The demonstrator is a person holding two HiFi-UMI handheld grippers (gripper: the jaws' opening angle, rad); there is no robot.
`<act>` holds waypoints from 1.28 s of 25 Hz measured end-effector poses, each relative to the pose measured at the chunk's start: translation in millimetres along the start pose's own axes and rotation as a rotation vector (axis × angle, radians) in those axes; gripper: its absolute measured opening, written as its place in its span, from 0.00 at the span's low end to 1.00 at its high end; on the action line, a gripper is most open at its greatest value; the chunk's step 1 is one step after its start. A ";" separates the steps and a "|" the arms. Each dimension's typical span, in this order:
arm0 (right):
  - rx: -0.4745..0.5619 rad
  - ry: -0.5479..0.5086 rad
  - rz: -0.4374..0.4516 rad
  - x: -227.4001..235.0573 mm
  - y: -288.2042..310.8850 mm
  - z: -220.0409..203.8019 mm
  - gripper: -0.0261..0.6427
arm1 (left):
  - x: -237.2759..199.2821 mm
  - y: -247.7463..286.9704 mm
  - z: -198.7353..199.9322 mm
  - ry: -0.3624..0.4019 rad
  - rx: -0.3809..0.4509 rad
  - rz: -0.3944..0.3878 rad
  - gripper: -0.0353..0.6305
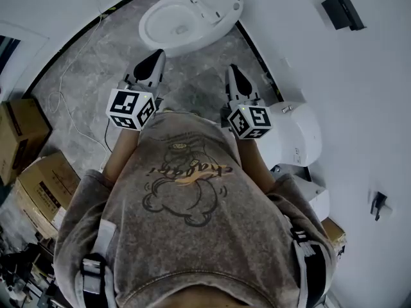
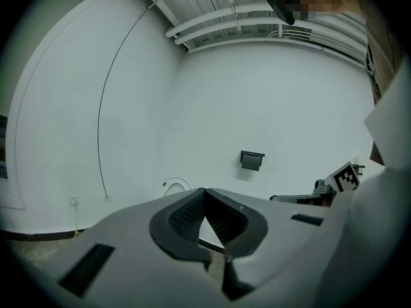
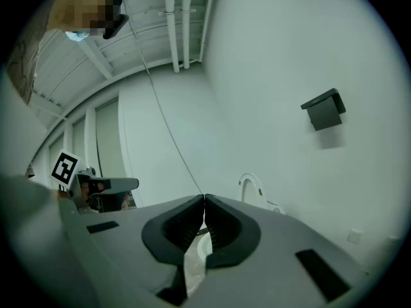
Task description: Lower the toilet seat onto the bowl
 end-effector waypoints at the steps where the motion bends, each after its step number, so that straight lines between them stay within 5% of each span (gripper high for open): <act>1: -0.004 0.001 0.006 2.7 0.2 -1.9 0.08 | 1.3 1.3 -1.7 0.002 0.002 0.006 0.07; 10: -0.041 0.006 0.019 21.4 23.8 -9.9 0.08 | -8.9 28.1 -3.3 -0.001 0.015 0.024 0.07; 20: -0.040 -0.001 -0.023 37.3 112.8 10.8 0.08 | -81.5 94.7 11.2 -0.031 0.006 -0.015 0.07; 32: 0.019 0.020 -0.150 37.9 238.1 57.8 0.08 | -186.4 198.5 73.8 0.028 -0.018 -0.185 0.07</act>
Point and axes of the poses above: the fingertips, and each gripper's own axes: y forward along the fingers, x to its right, z out of its top, the point moved 3 cm from there along -y, backward along the fingers, and after that the axes turned 7 degrees about -z, right-handed, at the moved point
